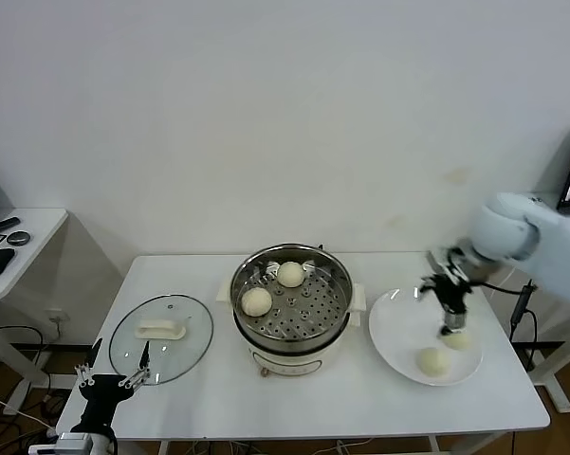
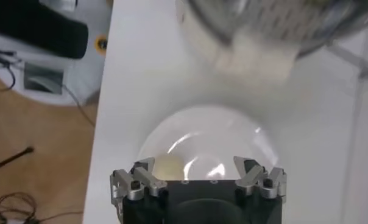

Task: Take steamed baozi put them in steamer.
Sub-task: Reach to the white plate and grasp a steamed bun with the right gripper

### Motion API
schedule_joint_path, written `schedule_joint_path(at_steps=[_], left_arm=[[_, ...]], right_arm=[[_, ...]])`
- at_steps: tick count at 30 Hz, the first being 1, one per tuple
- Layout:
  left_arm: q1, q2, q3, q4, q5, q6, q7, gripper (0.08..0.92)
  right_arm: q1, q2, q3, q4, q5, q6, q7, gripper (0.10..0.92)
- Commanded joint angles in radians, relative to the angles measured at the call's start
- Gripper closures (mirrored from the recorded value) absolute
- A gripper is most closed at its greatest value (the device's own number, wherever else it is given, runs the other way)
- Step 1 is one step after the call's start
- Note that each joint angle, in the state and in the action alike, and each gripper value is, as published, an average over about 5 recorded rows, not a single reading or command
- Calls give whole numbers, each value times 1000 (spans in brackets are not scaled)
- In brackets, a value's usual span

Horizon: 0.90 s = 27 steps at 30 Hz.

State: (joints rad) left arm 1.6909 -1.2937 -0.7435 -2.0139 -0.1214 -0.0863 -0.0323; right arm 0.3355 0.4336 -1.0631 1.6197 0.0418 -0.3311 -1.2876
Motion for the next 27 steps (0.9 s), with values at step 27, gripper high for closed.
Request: schedule_joint_path(at_steps=[27], left_arm=[[22, -19, -38, -2, 4, -3, -2, 177]], right_arm=[[-590, 143, 445, -252, -231, 70, 148, 203]])
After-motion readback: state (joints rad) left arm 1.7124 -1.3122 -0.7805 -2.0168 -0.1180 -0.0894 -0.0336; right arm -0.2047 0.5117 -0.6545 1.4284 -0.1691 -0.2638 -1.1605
